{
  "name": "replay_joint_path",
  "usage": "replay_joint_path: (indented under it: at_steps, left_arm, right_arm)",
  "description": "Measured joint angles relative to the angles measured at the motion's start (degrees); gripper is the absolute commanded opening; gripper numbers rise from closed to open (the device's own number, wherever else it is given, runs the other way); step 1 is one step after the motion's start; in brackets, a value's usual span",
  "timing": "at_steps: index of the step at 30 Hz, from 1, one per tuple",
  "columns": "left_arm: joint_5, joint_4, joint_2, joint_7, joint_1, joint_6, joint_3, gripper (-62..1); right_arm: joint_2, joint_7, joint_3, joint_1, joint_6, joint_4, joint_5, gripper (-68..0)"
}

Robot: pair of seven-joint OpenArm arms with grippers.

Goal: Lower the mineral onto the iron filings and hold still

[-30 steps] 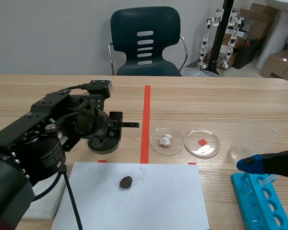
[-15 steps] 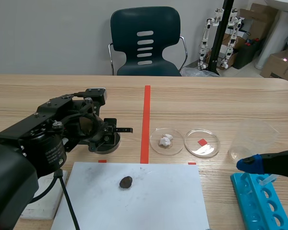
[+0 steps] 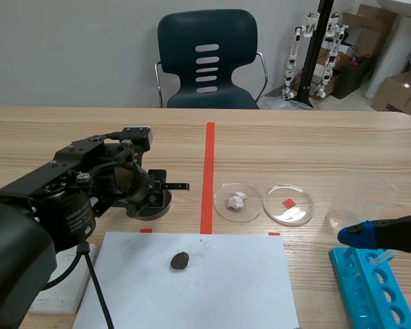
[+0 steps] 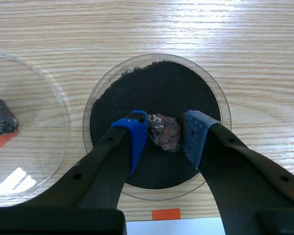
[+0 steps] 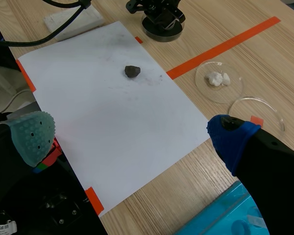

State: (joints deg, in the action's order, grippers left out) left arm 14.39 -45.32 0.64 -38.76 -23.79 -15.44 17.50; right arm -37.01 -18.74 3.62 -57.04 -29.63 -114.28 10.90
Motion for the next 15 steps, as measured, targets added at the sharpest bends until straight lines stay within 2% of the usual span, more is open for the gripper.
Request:
replay_joint_path:
  at_steps: [12, 15]
  left_arm:
    - [-0.07, 0.00, 0.00, -0.02, 0.02, 0.00, 0.00, -44.9]
    - [-1.33, 0.00, 0.00, -0.04, 0.07, 0.02, 0.00, -44.9]
  right_arm:
    - [0.00, 0.00, 0.00, 0.00, 0.00, 0.00, 0.00, 0.4]
    - [0.00, 0.00, 0.00, 0.00, 0.00, 0.00, 0.00, 0.4]
